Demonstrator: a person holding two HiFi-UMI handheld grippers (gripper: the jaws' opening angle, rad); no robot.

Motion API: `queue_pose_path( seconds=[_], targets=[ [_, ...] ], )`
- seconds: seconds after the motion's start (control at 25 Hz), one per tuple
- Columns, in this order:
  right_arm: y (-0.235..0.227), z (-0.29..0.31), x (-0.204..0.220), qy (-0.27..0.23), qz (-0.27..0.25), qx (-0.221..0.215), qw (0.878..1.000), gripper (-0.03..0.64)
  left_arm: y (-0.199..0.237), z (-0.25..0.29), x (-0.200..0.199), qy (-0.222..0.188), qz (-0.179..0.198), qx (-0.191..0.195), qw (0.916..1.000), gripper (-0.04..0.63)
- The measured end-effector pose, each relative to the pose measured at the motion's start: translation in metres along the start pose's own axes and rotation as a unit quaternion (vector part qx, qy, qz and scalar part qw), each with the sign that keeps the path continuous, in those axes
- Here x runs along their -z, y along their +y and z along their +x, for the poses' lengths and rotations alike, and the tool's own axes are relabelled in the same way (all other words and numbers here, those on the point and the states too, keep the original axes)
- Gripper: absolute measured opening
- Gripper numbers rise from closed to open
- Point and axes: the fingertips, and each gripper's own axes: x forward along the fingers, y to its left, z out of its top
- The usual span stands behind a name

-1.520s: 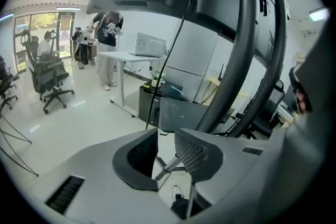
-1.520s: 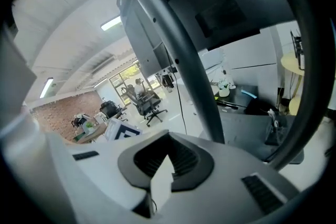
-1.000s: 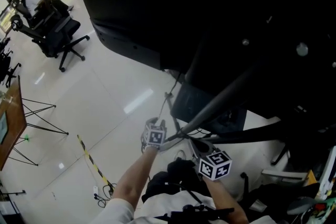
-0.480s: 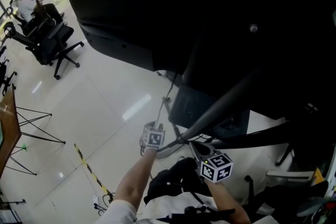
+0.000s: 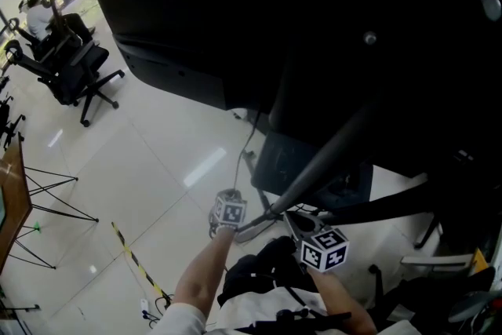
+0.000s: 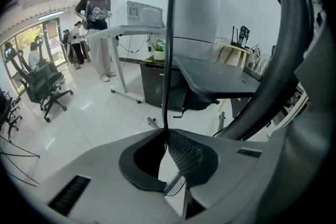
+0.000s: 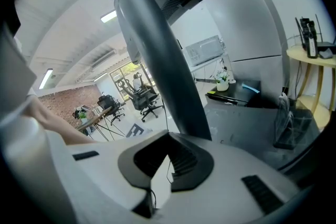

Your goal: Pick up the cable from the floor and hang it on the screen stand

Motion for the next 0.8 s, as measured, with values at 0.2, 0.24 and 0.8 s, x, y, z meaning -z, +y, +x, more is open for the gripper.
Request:
queue_pose_path(
  seconds=[0.2, 0.24, 0.8],
  targets=[
    [0.023, -0.017, -0.013, 0.0, -0.002, -0.005, 1.0, 0.0, -0.012, -0.03, 0.012, 0.015, -0.016, 0.015, 0.9996, 0.018],
    [0.028, -0.021, -0.016, -0.001, -0.003, -0.006, 1.0, 0.0, -0.016, -0.04, 0.012, 0.014, -0.016, 0.018, 0.9996, 0.017],
    [0.109, -0.145, -0.012, -0.027, 0.032, 0.058, 0.997, 0.0, -0.099, -0.219, 0.005, -0.039, 0.013, 0.107, 0.9934, 0.015]
  ],
)
